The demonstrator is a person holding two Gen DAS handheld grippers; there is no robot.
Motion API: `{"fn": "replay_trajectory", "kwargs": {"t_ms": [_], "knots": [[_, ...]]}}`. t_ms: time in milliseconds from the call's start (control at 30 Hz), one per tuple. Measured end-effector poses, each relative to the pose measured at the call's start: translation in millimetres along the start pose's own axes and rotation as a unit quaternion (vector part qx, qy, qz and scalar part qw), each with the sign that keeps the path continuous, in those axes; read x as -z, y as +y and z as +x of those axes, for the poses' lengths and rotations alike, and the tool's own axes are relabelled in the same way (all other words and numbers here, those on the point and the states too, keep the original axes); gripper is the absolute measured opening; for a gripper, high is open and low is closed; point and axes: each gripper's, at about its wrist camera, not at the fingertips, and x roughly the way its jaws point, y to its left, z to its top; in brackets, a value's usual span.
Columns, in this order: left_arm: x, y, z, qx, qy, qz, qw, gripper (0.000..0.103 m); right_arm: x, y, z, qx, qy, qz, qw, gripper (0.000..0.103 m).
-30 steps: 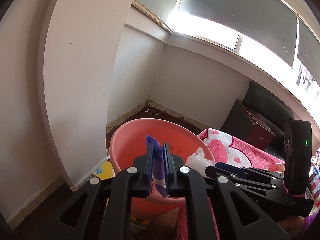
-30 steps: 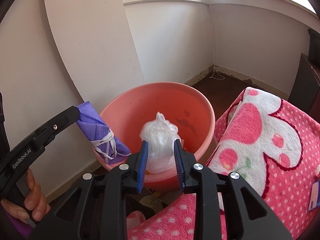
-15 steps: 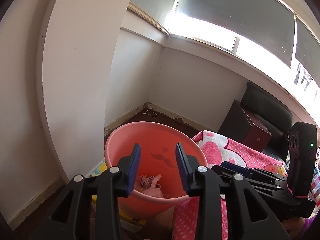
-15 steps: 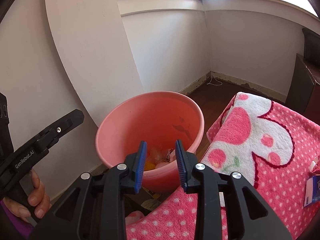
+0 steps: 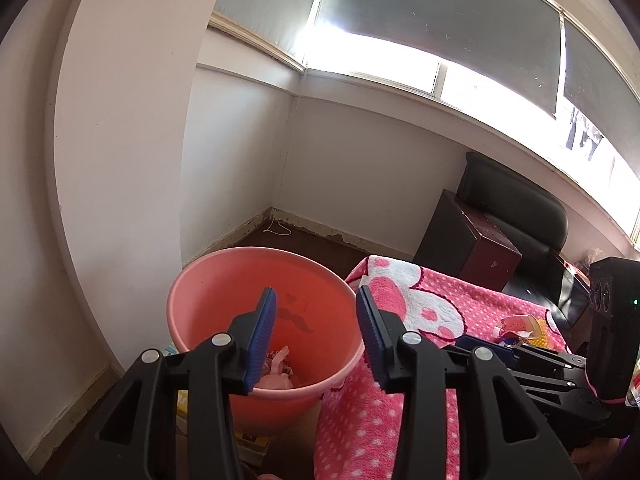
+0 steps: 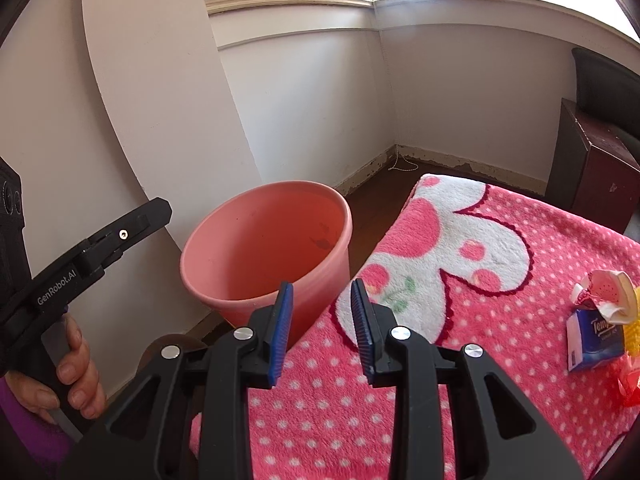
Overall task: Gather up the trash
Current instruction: 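Move both open grippers back over the table trash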
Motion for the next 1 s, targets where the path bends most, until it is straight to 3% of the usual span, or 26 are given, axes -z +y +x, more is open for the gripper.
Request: {"fn": "replay_trajectory", "kwargs": {"t_ms": [133,233,533,800,1000], "knots": [[1.0,-17.4,1.9,0.014,0.002,0.011,0.9998,0.040,11.6,-18.8,-18.4,0.025,-0.008,0.012,1.000,0.032],[2.9,-30.7,2.9,0.024,0.006,0.019,0.9995,0.040,23.2,-37.5,-29.6,0.045,-0.011,0.028,0.999,0.040],[8.6,-70.8,9.2,0.055,0.017,0.046,0.9973,0.040,63.1,-101.4,-76.5,0.124,-0.024,0.085,0.988,0.040],[15.8,-102.7,18.3,0.074,0.028,0.063,0.9949,0.040,87.2,-175.4,-130.4,0.206,-0.057,0.172,0.962,0.040],[23.8,-126.4,28.6,0.087,0.046,0.079,0.9920,0.040,97.2,-223.1,-142.6,0.228,-0.060,0.248,0.940,0.040]]}}
